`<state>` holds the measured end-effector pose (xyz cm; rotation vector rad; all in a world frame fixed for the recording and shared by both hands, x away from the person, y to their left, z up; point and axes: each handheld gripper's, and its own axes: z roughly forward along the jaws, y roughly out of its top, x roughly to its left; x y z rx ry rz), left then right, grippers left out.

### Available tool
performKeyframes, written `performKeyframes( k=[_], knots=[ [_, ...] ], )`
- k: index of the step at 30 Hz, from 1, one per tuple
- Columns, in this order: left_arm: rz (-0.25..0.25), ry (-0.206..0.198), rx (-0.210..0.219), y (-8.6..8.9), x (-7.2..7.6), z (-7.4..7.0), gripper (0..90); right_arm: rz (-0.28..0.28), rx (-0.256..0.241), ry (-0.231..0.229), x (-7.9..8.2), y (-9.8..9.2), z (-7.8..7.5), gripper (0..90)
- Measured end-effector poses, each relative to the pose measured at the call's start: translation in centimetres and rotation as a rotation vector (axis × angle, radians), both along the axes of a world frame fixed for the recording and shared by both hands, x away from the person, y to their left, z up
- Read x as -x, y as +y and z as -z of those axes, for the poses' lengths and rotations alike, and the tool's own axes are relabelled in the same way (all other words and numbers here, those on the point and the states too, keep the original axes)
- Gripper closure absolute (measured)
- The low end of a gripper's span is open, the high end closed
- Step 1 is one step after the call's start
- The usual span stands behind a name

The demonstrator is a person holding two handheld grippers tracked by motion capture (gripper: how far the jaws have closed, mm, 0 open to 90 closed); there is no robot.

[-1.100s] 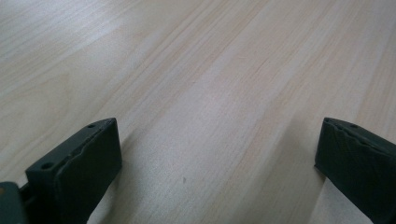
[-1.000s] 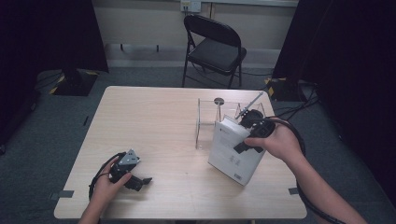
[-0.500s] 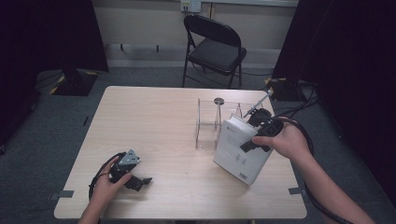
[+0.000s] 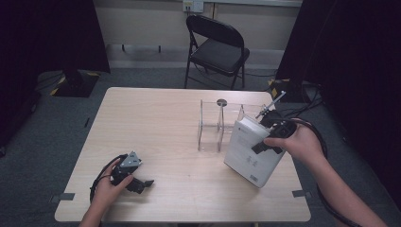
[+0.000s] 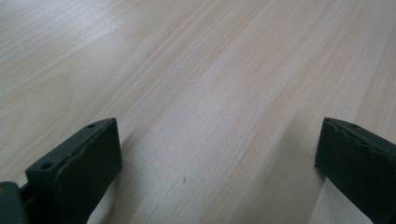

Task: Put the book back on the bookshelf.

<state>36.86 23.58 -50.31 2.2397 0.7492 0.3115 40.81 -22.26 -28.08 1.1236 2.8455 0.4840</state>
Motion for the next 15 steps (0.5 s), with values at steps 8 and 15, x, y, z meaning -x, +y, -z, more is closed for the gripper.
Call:
performKeyframes(
  k=[8,15],
  knots=[
    [-0.001,0.003,0.005,0.0,0.0,0.0,0.0,0.014,0.002,0.01,0.1,-0.9,0.2,52.7],
    [0.0,0.0,0.001,0.0,0.0,0.0,0.0,0.036,-0.004,0.004,0.3,-1.6,0.2,52.8]
  ],
)
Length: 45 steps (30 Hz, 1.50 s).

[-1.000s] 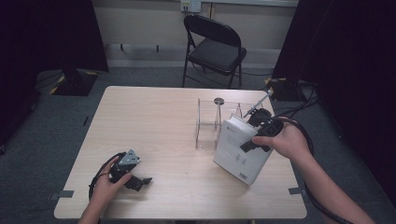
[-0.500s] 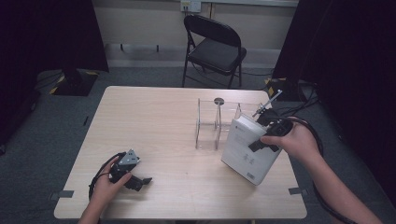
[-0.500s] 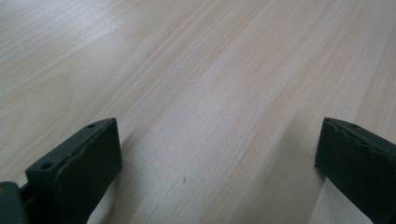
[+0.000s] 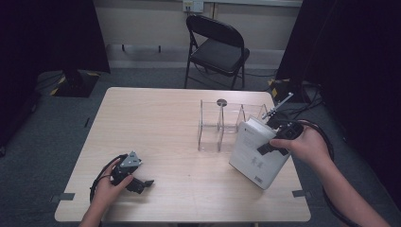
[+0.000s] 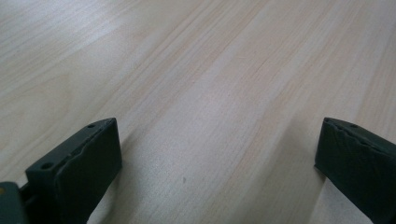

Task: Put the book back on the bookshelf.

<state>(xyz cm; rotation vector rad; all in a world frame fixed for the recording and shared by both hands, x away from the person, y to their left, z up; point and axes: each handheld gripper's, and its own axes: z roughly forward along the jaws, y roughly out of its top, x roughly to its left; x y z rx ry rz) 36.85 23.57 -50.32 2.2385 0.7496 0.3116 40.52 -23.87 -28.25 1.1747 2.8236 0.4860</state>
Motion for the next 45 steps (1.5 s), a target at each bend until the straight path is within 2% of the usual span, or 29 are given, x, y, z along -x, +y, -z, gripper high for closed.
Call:
performKeyframes(
  k=[12,13,15,21,34,44,45],
  knots=[
    [0.0,0.002,0.002,0.0,0.0,0.0,0.0,0.037,-0.001,0.007,0.1,-1.3,-0.1,52.8],
    [0.0,0.002,0.002,0.0,0.0,0.0,0.0,0.035,0.003,-0.011,0.2,-1.3,-0.1,52.8],
    [-0.001,0.002,0.002,0.0,0.0,0.0,0.0,0.048,-0.002,0.006,0.2,-1.5,0.0,52.8],
    [0.001,0.002,0.002,0.0,0.0,0.0,0.0,0.049,0.007,0.004,0.2,-1.8,0.1,52.7],
    [0.0,0.0,0.0,0.0,0.0,0.0,0.0,0.1,0.016,0.003,0.3,-3.2,0.2,52.7],
    [0.0,0.0,0.0,0.0,0.0,0.0,0.0,0.14,0.027,0.006,-0.3,-3.8,0.2,52.7],
    [0.0,0.002,0.002,0.0,0.0,0.0,0.0,0.145,0.027,0.017,-0.4,-3.8,0.2,52.8]
  ],
)
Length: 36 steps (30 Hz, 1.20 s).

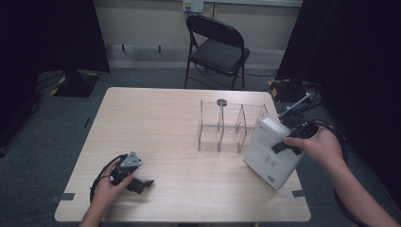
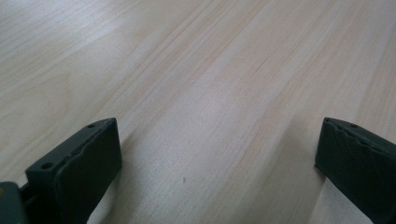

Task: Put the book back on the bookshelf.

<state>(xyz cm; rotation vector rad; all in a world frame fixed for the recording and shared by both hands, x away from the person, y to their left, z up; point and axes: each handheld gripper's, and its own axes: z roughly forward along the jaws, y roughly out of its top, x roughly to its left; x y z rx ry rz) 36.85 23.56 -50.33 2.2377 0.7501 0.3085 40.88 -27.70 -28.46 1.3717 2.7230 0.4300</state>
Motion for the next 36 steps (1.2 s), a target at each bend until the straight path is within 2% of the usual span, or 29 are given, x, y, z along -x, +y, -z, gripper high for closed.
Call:
performKeyframes(
  k=[4,13,15,16,21,25,26,28,31,36],
  knots=[
    [0.0,0.0,0.0,0.0,0.0,0.0,0.0,0.013,0.007,-0.016,-0.4,0.1,0.0,52.8],
    [0.002,0.0,-0.004,0.0,0.0,0.0,0.0,0.037,0.011,-0.017,-1.2,0.0,0.0,52.8],
    [0.001,0.0,-0.004,0.0,0.0,0.0,0.0,0.045,0.0,-0.005,-1.6,-0.2,-0.1,52.8],
    [0.001,0.001,-0.004,0.0,0.0,0.0,0.0,0.048,0.004,-0.018,-1.7,-0.2,-0.1,52.8],
    [0.002,0.003,-0.002,0.0,0.0,0.0,0.0,0.079,-0.009,-0.009,-2.4,-0.5,-0.6,52.8],
    [0.002,0.0,-0.004,0.0,0.0,0.0,0.0,0.091,0.011,-0.029,-2.8,-0.6,-0.9,52.8],
    [0.001,0.004,0.0,0.0,0.0,0.0,0.0,0.112,0.01,-0.021,-3.0,-0.6,-1.0,52.8],
    [0.002,0.002,-0.003,0.0,0.0,0.0,0.0,0.115,-0.001,-0.011,-3.2,-0.6,-1.1,52.8],
    [0.002,0.001,-0.004,0.0,0.0,0.0,0.0,0.137,0.008,-0.019,-3.4,-0.4,-1.1,52.8],
    [0.001,0.001,-0.004,0.0,0.0,0.0,0.0,0.164,0.0,-0.006,-4.0,-0.4,-1.3,52.8]
  ],
)
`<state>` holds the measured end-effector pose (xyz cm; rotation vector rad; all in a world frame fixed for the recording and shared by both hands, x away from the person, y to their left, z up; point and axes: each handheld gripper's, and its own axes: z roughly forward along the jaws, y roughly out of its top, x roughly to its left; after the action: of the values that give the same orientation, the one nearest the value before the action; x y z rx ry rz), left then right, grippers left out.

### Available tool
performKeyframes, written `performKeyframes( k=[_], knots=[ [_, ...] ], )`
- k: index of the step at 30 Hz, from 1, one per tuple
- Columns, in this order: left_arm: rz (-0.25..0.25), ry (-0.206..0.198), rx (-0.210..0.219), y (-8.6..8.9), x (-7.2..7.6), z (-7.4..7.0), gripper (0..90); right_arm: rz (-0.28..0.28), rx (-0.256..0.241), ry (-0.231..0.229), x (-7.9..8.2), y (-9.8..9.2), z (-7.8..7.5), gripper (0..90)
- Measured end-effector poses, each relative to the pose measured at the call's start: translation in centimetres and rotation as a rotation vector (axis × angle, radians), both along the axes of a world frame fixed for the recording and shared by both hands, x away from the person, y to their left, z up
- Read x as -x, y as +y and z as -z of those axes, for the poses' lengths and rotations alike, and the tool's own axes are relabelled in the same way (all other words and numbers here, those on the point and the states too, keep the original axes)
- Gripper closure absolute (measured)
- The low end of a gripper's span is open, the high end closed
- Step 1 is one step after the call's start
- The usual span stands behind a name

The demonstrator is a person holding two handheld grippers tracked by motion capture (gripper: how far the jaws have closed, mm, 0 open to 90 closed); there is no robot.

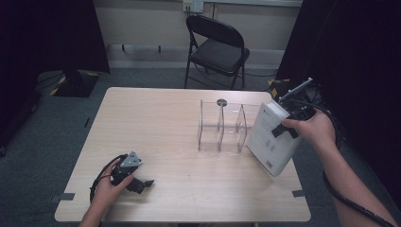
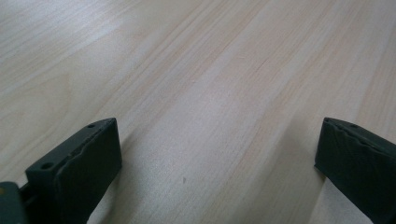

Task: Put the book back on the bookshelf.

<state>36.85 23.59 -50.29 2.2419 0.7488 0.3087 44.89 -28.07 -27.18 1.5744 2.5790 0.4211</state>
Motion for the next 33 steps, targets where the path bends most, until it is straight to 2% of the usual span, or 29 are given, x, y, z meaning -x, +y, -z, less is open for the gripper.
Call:
performKeyframes(
  k=[13,27,33],
  knots=[
    [0.001,0.002,0.002,0.0,0.0,0.0,0.0,0.045,0.004,0.001,-1.1,0.8,-0.2,52.9],
    [0.0,0.001,0.001,0.0,0.0,0.0,0.0,0.081,0.023,0.007,-2.0,1.8,0.5,52.8],
    [0.0,0.0,-0.001,0.0,0.0,0.0,0.0,0.098,0.02,-0.005,-2.4,2.0,0.5,52.8]
  ],
)
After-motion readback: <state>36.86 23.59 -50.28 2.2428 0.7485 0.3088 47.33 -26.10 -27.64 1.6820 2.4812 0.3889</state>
